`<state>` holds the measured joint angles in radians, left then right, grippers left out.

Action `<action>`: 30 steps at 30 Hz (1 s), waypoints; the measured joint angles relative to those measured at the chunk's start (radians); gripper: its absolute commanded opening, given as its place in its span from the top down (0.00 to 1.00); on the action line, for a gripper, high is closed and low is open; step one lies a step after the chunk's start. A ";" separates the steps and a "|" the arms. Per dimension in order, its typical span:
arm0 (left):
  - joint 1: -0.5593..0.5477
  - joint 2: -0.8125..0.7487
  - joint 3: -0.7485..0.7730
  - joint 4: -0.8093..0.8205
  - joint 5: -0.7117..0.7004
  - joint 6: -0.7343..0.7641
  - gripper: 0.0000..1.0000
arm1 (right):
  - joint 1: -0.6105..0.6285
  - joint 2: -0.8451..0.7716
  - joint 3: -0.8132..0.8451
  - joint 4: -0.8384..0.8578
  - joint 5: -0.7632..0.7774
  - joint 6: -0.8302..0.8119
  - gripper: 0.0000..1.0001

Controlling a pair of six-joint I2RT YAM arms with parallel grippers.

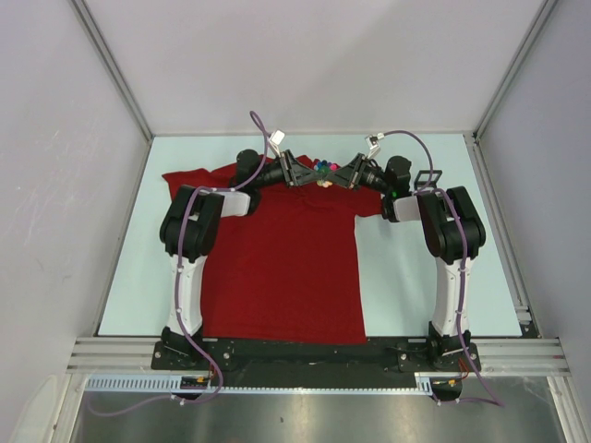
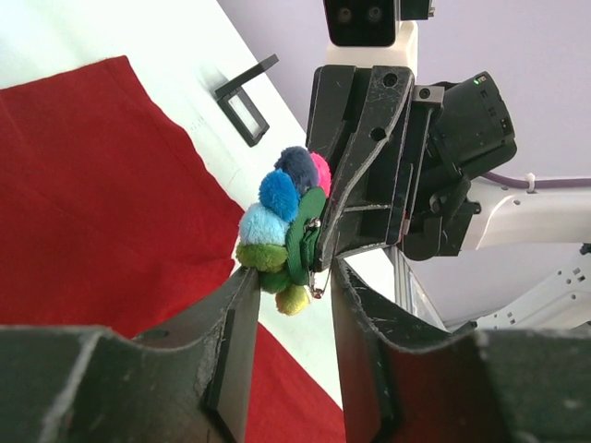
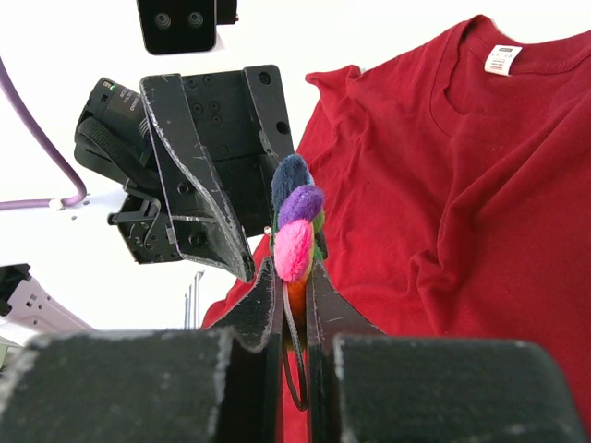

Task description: Remove the brooch from the garment

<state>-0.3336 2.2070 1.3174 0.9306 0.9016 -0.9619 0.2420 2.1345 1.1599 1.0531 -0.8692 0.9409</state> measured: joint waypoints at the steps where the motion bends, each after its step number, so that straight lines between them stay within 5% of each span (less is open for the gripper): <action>1: 0.000 0.000 0.000 0.001 0.000 -0.002 0.61 | 0.000 0.000 0.000 0.000 0.000 0.000 1.00; 30: 0.020 0.061 0.082 0.086 0.195 -0.115 0.72 | -0.009 0.000 0.052 -0.019 -0.142 -0.081 1.00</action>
<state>-0.3134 2.2681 1.3991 1.0168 1.0969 -1.0767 0.2333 2.1345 1.2121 1.0340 -1.0115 0.8597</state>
